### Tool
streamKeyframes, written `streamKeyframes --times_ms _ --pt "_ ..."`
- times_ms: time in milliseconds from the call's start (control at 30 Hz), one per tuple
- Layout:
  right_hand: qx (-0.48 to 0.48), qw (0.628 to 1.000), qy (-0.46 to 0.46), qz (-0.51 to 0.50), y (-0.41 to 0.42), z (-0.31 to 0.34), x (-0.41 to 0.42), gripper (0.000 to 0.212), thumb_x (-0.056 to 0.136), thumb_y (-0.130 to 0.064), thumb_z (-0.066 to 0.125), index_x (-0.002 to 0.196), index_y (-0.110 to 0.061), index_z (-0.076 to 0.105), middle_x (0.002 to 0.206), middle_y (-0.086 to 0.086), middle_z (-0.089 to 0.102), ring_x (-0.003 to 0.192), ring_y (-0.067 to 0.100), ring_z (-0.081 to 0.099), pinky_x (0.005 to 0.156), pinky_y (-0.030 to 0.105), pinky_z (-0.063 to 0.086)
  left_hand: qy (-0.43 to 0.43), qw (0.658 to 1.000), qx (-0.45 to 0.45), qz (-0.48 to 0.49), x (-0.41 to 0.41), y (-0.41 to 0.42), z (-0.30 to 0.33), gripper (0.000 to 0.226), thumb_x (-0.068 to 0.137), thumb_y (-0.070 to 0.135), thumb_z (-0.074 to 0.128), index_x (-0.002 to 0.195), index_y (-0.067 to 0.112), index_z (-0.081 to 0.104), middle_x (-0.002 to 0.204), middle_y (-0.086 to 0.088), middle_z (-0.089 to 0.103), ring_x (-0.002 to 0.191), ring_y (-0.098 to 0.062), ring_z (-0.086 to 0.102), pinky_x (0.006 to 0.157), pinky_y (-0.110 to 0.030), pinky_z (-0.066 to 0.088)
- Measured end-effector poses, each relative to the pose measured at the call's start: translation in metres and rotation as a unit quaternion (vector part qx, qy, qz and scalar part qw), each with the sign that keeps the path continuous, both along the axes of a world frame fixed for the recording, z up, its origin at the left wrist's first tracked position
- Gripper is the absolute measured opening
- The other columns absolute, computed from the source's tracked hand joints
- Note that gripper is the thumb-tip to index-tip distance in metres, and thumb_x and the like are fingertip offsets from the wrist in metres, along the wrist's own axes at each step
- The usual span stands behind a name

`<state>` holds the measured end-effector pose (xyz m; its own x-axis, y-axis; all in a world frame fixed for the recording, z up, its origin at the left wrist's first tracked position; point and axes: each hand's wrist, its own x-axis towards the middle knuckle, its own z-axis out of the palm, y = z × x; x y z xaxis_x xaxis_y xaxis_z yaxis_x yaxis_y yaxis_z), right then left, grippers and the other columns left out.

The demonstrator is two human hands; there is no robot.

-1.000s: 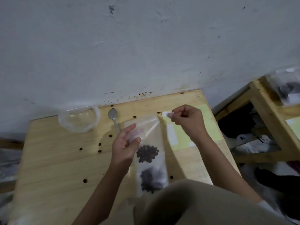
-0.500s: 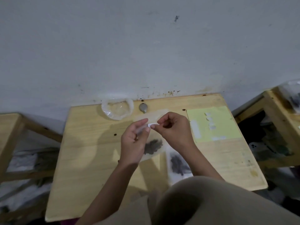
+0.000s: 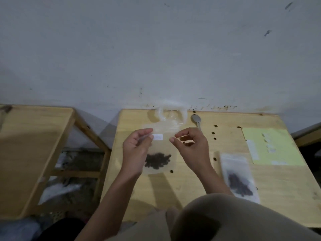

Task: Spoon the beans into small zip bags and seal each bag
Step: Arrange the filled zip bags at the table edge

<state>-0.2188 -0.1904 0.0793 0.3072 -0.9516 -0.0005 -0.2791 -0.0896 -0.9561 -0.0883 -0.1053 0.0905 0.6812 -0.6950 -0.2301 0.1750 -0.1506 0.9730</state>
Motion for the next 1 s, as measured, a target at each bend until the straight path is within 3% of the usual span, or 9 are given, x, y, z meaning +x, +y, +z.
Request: streamKeyframes --times_ms 100,200,300,433,500,600,733,833,1000 --pt "0.052 0.996 -0.012 0.072 0.012 -0.010 0.023 0.025 0.075 -0.016 0.078 0.086 -0.034 0.063 0.098 -0.005 0.066 0.077 0.007 0.066 0.072 0.028 0.054 0.037 0.999 -0.027 0.009 0.040 0.002 -0.007 0.016 0.089 0.010 0.061 0.098 0.021 0.067 0.096 0.001 0.066 0.080 -0.011 0.061 0.066 -0.022 0.051" --pt "0.072 0.990 -0.004 0.118 0.018 -0.022 0.045 0.036 0.075 -0.003 0.075 0.098 -0.027 0.064 0.090 0.004 0.067 0.071 0.023 0.066 0.069 0.034 0.057 0.035 0.999 -0.024 -0.018 0.074 -0.001 -0.018 0.025 0.089 0.006 0.060 0.107 0.023 0.063 0.108 0.002 0.063 0.090 -0.009 0.061 0.068 -0.019 0.051" --pt "0.118 0.989 -0.028 0.081 0.010 -0.038 0.071 0.042 0.074 0.007 0.072 0.099 -0.027 0.065 0.084 0.008 0.065 0.073 0.032 0.065 0.066 0.038 0.059 -0.023 0.998 0.029 -0.054 0.102 -0.005 -0.040 0.036 0.089 0.013 0.062 0.117 0.035 0.056 0.126 0.006 0.054 0.109 -0.010 0.055 0.082 -0.027 0.052" --pt "0.189 0.981 -0.033 0.027 -0.015 -0.069 0.109 0.042 0.077 0.008 0.070 0.101 -0.027 0.065 0.081 0.005 0.060 0.070 0.024 0.063 0.062 0.035 0.058 -0.082 0.982 0.147 -0.088 0.124 -0.015 -0.078 0.050 0.086 0.010 0.066 0.130 0.023 0.046 0.131 0.000 0.046 0.101 -0.010 0.053 0.071 -0.019 0.049" --pt "0.185 0.983 0.003 0.023 -0.028 -0.086 0.127 0.039 0.076 0.005 0.071 0.106 -0.020 0.065 0.079 0.001 0.059 0.067 0.020 0.060 0.064 0.034 0.058 -0.134 0.965 0.190 -0.124 0.132 -0.020 -0.100 0.058 0.082 0.012 0.071 0.133 0.016 0.044 0.134 -0.004 0.043 0.106 -0.014 0.051 0.079 -0.023 0.050" --pt "0.146 0.984 0.097 0.030 -0.048 -0.108 0.152 0.041 0.075 -0.003 0.076 0.112 -0.013 0.063 0.078 -0.004 0.058 0.065 0.011 0.058 0.062 0.017 0.053 -0.202 0.937 0.239 -0.158 0.151 -0.032 -0.124 0.064 0.079 0.024 0.074 0.135 0.015 0.043 0.136 -0.007 0.043 0.116 -0.023 0.051 0.095 -0.036 0.050" --pt "0.094 0.977 0.182 0.053 -0.064 -0.134 0.177 0.043 0.078 -0.006 0.072 0.119 -0.010 0.060 0.090 0.001 0.058 0.072 0.010 0.055 0.059 0.003 0.041 -0.288 0.899 0.280 -0.172 0.169 -0.052 -0.139 0.065 0.077 0.028 0.075 0.132 0.005 0.048 0.130 -0.015 0.047 0.115 -0.031 0.052 0.096 -0.038 0.046" --pt "0.062 0.969 0.230 0.065 -0.068 -0.145 0.184 0.040 0.079 -0.006 0.067 0.119 -0.010 0.060 0.106 0.008 0.056 0.077 0.011 0.051 0.062 0.002 0.036 -0.315 0.887 0.295 -0.166 0.169 -0.058 -0.142 0.063 0.078 0.027 0.074 0.132 0.006 0.047 0.130 -0.016 0.043 0.119 -0.034 0.042 0.097 -0.038 0.040" --pt "0.054 0.971 0.222 0.073 -0.062 -0.140 0.174 0.045 0.081 -0.013 0.069 0.124 -0.009 0.057 0.116 0.006 0.052 0.092 0.015 0.055 0.079 0.013 0.040 -0.330 0.876 0.318 -0.148 0.155 -0.053 -0.139 0.064 0.078 0.032 0.073 0.132 0.008 0.048 0.134 -0.019 0.038 0.120 -0.040 0.036 0.098 -0.044 0.035"
